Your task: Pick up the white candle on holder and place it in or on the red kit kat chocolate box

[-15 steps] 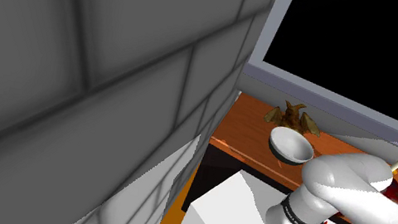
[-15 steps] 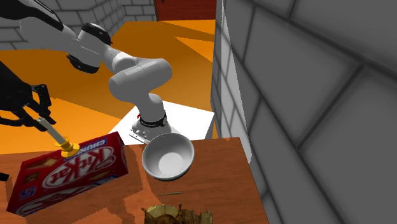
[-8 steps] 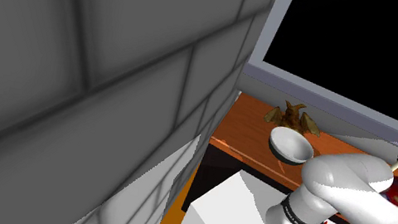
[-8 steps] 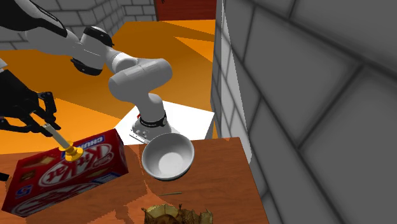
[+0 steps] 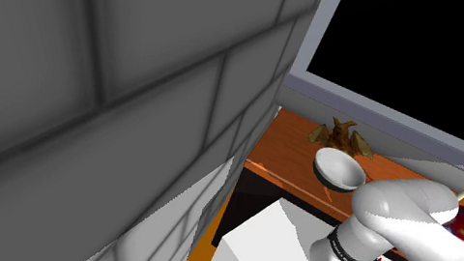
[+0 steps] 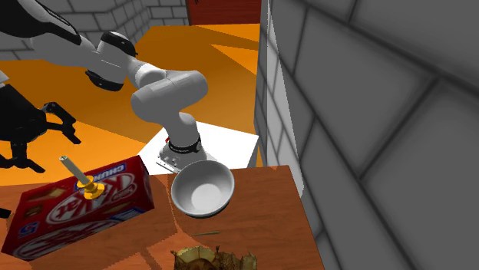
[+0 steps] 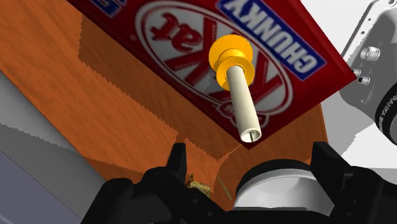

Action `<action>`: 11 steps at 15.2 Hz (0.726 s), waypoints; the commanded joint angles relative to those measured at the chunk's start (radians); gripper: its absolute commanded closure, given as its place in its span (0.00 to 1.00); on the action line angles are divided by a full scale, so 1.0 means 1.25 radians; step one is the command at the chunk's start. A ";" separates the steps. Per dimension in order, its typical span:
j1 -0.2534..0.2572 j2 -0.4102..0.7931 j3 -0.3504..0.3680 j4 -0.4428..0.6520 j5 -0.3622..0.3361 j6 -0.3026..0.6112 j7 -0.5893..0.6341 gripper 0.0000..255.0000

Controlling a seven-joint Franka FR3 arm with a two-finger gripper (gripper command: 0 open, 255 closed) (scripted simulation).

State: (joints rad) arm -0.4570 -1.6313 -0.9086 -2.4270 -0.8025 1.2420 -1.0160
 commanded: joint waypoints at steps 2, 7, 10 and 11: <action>0.000 0.000 0.000 0.000 0.000 0.000 0.000 0.00; 0.032 0.058 0.060 0.103 0.055 -0.047 -0.012 0.00; 0.032 0.058 0.060 0.103 0.055 -0.047 -0.012 0.00; 0.032 0.058 0.060 0.103 0.055 -0.047 -0.012 0.00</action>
State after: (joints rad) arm -0.4177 -1.5600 -0.8341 -2.2997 -0.7347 1.1839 -1.0305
